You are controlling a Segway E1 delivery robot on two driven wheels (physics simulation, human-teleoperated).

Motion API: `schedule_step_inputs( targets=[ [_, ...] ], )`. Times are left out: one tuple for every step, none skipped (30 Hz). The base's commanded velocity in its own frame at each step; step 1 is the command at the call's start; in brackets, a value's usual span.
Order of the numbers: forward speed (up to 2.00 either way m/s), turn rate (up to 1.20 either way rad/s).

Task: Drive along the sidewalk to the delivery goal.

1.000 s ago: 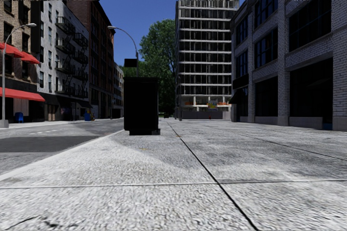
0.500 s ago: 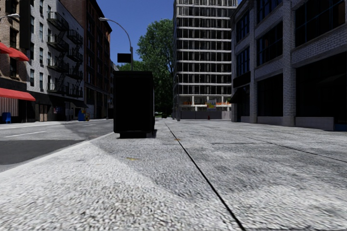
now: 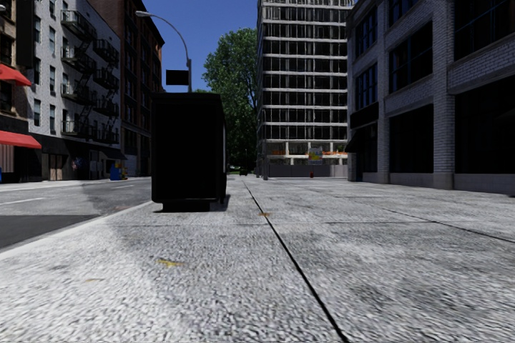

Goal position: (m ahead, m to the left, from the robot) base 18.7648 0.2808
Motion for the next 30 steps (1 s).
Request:
schedule_step_inputs(
  targets=[
    [2.0, 0.0],
    [2.0, 0.0],
    [2.0, 0.0],
    [2.0, 0.0],
    [2.0, 0.0],
    [2.0, 0.0],
    [2.0, 0.0],
    [2.0, 0.0],
    [2.0, 0.0],
    [2.0, 0.0],
    [2.0, 0.0],
    [2.0, 0.0],
    [2.0, 0.0],
    [2.0, 0.0],
    [2.0, 0.0],
    [2.0, 0.0],
    [2.0, 0.0],
    [2.0, 0.0],
    [2.0, 0.0],
    [2.0, 0.0],
    [2.0, 0.0],
    [2.0, 0.0],
    [2.0, 0.0],
    [2.0, 0.0],
    [2.0, 0.0],
    [2.0, 0.0],
    [2.0, 0.0],
    [2.0, 0.0],
    [2.0, 0.0],
    [2.0, 0.0]
  ],
)
